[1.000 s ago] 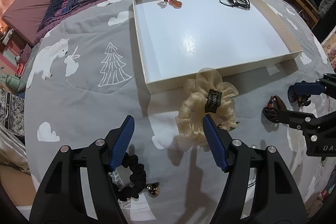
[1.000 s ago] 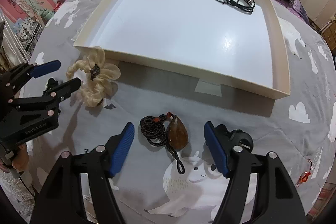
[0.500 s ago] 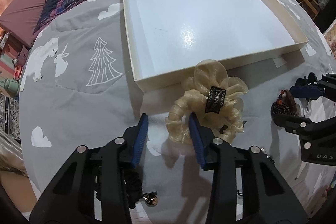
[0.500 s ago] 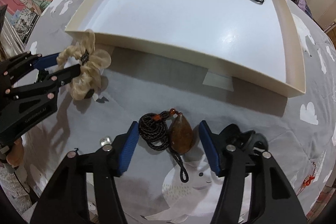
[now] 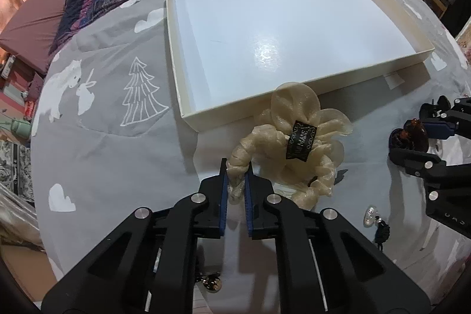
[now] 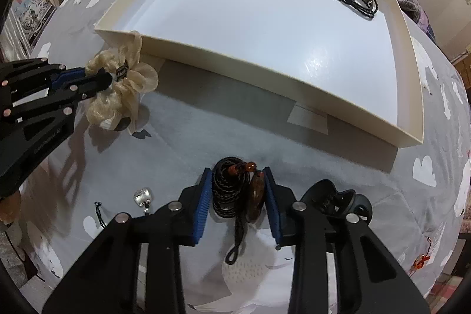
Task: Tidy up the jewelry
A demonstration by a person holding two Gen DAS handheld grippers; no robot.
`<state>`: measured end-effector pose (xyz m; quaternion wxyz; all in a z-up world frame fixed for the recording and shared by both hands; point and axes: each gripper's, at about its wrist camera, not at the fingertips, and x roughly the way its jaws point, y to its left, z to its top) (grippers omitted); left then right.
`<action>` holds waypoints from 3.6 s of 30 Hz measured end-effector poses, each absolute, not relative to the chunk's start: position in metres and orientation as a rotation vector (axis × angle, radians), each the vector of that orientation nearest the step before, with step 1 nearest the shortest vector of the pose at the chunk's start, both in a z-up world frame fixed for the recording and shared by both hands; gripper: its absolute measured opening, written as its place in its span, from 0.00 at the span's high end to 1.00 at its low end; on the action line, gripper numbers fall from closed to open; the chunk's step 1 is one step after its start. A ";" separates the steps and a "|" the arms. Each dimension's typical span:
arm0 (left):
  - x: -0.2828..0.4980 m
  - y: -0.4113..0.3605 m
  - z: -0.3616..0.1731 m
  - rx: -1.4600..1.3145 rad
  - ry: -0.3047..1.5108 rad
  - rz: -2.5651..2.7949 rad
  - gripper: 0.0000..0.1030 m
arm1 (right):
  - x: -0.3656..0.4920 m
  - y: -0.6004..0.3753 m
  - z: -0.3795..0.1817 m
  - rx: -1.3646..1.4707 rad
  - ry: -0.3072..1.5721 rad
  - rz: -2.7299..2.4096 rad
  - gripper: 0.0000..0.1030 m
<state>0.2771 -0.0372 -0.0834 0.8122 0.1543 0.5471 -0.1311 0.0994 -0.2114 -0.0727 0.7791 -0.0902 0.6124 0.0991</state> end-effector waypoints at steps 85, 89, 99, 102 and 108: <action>0.455 -0.050 -0.056 0.197 1.130 -0.171 0.67 | 0.339 -0.268 -0.054 0.073 1.117 0.120 0.61; 0.444 -0.053 -0.042 0.190 1.091 -0.196 0.56 | 0.331 -0.274 -0.036 0.082 1.087 0.139 0.55; 0.402 -0.053 0.008 0.197 0.993 -0.213 0.24 | 0.277 -0.308 0.041 0.078 1.007 0.129 0.37; 0.388 -0.042 0.025 0.180 0.979 -0.197 0.19 | 0.250 -0.323 0.059 0.049 1.014 0.095 0.37; 0.351 -0.014 0.050 0.147 0.948 -0.137 0.03 | 0.198 -0.353 0.088 0.058 1.017 0.052 0.32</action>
